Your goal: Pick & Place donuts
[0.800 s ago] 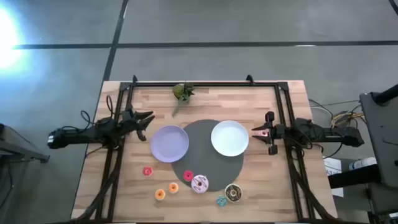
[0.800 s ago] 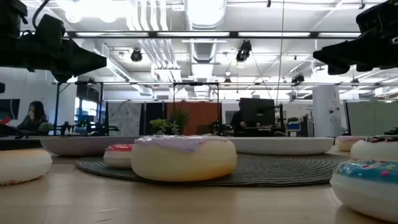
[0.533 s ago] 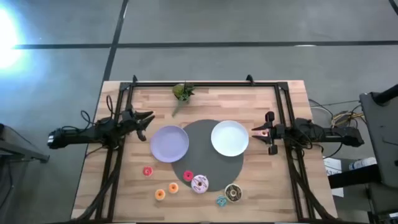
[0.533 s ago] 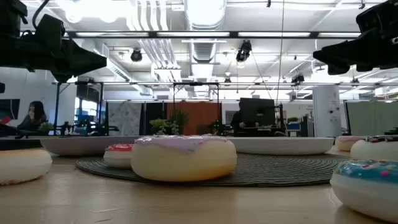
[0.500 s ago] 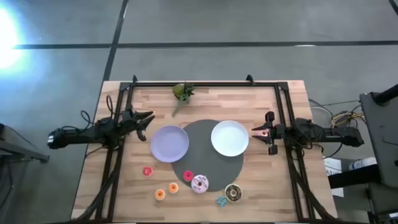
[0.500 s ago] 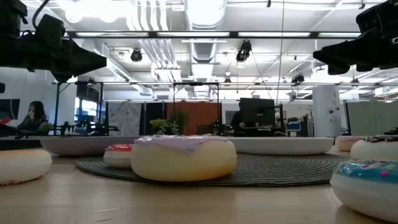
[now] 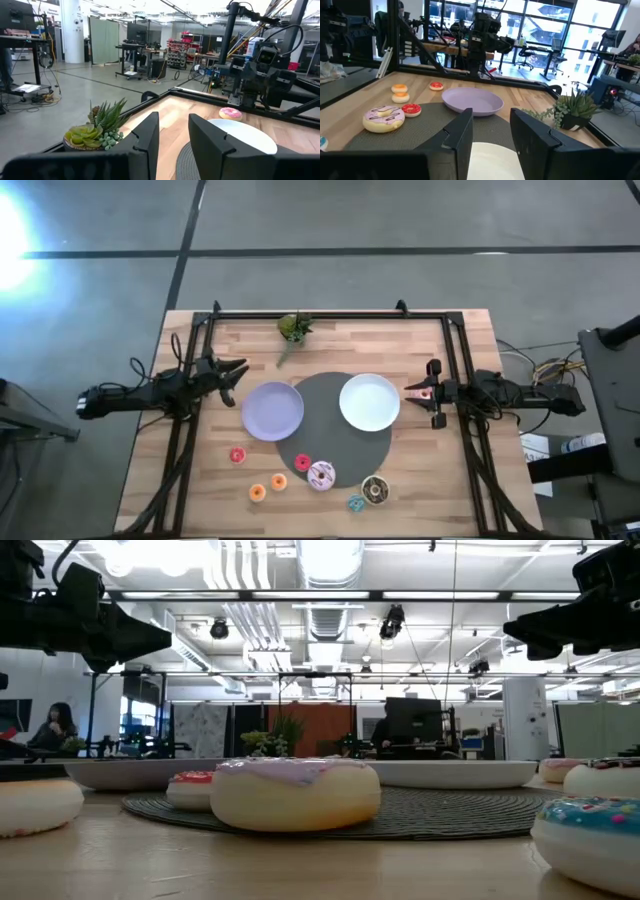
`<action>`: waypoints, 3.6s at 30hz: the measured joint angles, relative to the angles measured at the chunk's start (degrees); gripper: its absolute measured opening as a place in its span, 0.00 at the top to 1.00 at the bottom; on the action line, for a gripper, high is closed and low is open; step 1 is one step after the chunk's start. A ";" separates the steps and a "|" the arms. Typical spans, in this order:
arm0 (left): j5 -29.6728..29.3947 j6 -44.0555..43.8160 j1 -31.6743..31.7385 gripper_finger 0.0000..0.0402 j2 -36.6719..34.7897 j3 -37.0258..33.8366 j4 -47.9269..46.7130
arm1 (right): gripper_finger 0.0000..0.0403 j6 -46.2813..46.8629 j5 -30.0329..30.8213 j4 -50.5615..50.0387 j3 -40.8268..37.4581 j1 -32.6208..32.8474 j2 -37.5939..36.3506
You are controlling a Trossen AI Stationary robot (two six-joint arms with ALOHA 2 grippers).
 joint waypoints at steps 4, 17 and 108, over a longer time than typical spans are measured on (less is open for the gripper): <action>0.00 -0.02 0.02 0.80 0.01 0.01 0.00 | 0.69 0.00 0.00 0.00 0.01 -0.01 -0.01; 0.00 0.00 0.03 0.80 0.00 0.00 0.00 | 0.69 -2.69 4.54 1.01 0.02 -0.05 0.39; 0.00 0.00 0.02 0.80 0.08 0.00 0.02 | 0.49 45.83 4.28 -54.15 35.80 -23.15 78.78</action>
